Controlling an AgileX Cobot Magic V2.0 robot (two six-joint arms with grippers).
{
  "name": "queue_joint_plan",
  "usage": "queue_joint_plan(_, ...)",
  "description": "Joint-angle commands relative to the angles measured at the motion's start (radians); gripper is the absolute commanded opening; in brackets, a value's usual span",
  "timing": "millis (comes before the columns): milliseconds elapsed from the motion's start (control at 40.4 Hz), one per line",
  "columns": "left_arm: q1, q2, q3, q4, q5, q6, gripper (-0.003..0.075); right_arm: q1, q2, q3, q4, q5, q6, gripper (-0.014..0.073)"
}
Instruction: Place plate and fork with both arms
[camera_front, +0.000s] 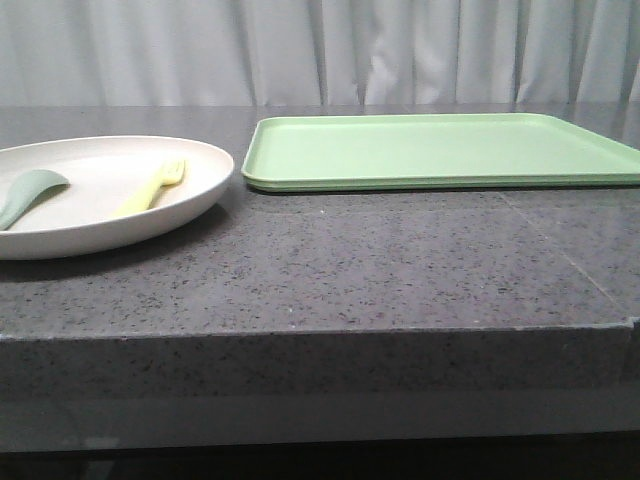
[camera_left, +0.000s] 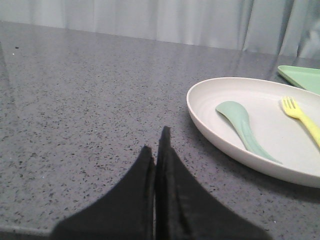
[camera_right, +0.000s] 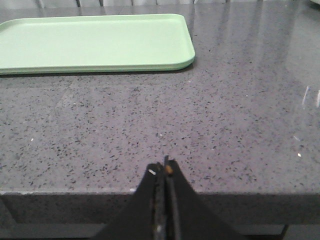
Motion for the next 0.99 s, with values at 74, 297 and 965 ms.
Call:
queue_joint_plan(74,0.000,-0.019,0.003,-0.004,-0.081,-0.001,-0.0018,-0.007,-0.014,-0.004,-0.007,-0.085,-0.010,-0.0067)
queue_joint_plan(297,0.000,-0.019,0.003,-0.004,-0.081,-0.001,-0.0018,-0.007,-0.014,-0.004,-0.007,-0.085,-0.010,-0.0067)
queue_joint_plan(965,0.000,-0.019,0.003,-0.004,-0.082,-0.001,-0.0018,-0.007,-0.014,-0.004,-0.006,-0.174,-0.010,-0.0067)
